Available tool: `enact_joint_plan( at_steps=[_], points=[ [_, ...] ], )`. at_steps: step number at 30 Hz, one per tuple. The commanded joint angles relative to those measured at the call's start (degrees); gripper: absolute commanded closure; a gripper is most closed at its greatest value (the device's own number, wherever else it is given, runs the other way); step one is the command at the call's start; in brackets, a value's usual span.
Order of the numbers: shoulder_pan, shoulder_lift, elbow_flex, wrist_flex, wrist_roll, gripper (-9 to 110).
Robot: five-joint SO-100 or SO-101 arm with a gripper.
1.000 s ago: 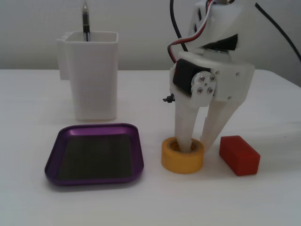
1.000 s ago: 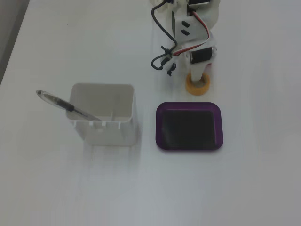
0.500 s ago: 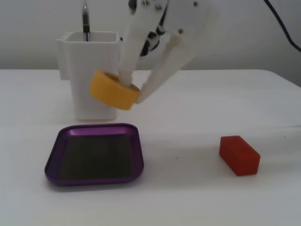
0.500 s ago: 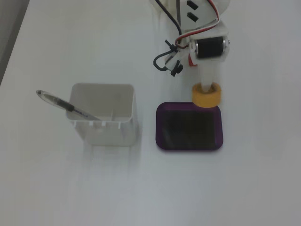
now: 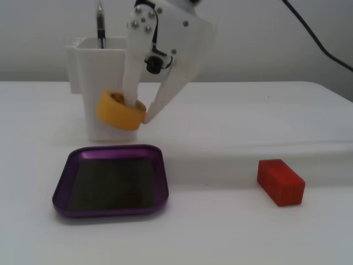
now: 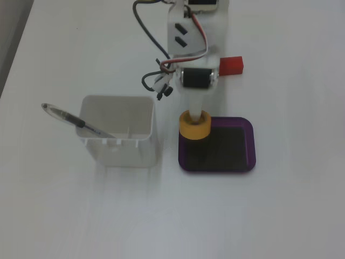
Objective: Grab up the yellow tape and put it in the box.
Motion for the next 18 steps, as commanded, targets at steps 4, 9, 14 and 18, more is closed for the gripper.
enact_joint_plan(
  at_steps=[4,9,14,18],
  points=[
    [-0.09,-2.99,-2.64,-0.97,0.35,102],
    [-0.62,-3.78,-2.64,-0.97,0.35,102],
    [-0.62,-3.87,-2.64,-0.97,0.44,99],
    [-0.7,-3.78,-2.64,-0.79,0.53,90]
  ],
)
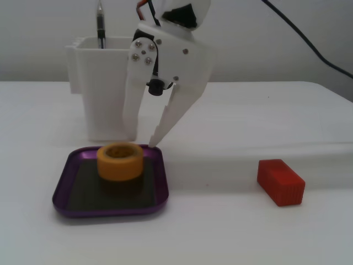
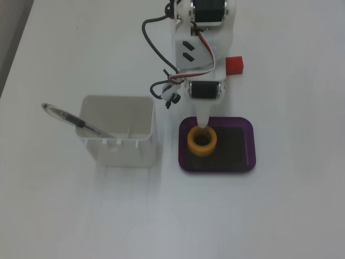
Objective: Grab up the yellow tape and put it in the box.
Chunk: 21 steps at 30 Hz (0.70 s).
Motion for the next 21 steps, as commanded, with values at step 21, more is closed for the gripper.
enact_joint_plan(
  at_steps=[21],
  points=[
    [1.14,40.17,-12.57,25.05,0.7,88]
  ],
)
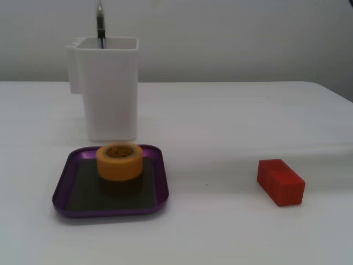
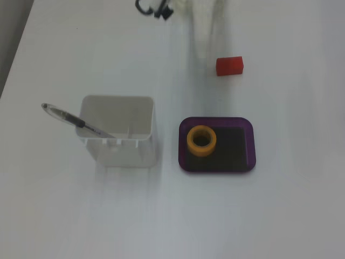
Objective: Grab up the yellow tape and put it in the box.
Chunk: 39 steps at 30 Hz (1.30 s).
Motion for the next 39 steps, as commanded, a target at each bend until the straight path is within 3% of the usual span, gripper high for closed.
enact_joint_plan(
  at_steps=[1,7,25,39],
  points=[
    [1.41,11.95,3.25,2.81,0.35,88],
    [7.65,28.04,26.02,1.32,-0.35,88],
    [8.0,87.63,90.79,-9.14,0.44,88],
    [7.38,84.46,103.71,-11.34,0.62,89]
  ],
)
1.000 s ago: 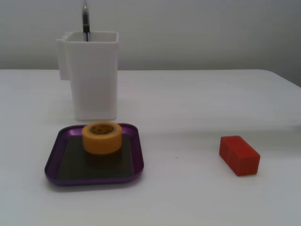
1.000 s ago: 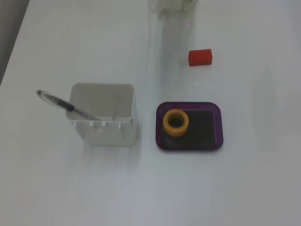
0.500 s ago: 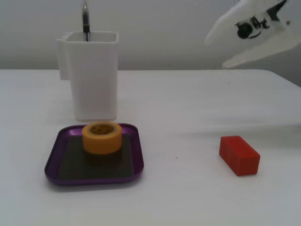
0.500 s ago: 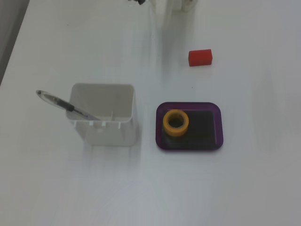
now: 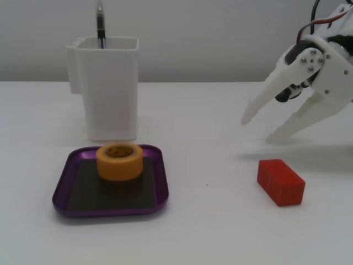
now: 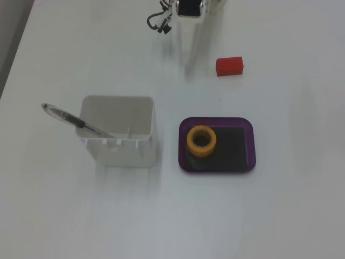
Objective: Grab up the yellow tape and put it in the box.
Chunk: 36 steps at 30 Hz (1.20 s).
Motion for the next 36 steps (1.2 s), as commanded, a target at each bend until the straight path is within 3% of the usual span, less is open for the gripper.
enact_joint_plan(
  at_steps=[1,4,36],
  points=[
    [0.0,2.64,1.58,-0.09,0.09,91],
    [0.0,2.64,1.58,0.0,0.09,103],
    [-0.18,2.64,1.93,-0.79,-0.18,102]
  ],
)
